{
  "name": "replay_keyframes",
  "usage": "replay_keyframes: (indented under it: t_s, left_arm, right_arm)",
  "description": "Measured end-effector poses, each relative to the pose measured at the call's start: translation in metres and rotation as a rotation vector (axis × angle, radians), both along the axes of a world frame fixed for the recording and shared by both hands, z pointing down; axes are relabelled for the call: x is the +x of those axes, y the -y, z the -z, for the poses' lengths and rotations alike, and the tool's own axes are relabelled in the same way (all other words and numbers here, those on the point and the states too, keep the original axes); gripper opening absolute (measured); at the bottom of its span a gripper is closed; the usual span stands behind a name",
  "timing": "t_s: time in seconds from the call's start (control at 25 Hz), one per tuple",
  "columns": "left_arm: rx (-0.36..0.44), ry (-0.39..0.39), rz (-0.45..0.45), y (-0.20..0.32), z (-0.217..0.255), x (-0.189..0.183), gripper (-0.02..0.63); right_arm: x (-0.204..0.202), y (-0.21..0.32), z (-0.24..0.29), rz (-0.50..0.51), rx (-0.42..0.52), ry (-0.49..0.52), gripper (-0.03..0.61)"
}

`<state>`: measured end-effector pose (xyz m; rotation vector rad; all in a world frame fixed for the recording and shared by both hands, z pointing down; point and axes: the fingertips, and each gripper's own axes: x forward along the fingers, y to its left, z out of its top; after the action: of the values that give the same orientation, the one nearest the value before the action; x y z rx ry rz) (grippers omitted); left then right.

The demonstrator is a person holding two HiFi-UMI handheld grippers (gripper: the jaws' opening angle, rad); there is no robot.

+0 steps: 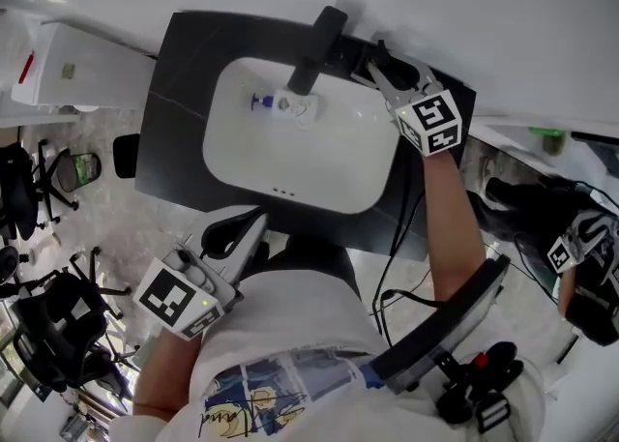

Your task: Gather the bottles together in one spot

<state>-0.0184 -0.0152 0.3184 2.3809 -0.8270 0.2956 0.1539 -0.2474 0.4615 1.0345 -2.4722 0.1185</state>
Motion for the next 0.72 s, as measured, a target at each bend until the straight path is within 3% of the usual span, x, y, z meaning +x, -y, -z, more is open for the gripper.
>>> replay_keyframes:
  t_s: [0.52,0.72]
  left_arm:
    - [-0.019,0.004,0.025,0.007,-0.007,-0.008,0.002]
    - [-0.015,-0.001,0.021,0.009,-0.005,-0.009,0.002]
  right_arm:
    - [0.004,0.026,-0.002,0.063,0.003,0.085,0.091]
    - [0.006,0.029,-0.004,0.017,0.008,0.091,0.133]
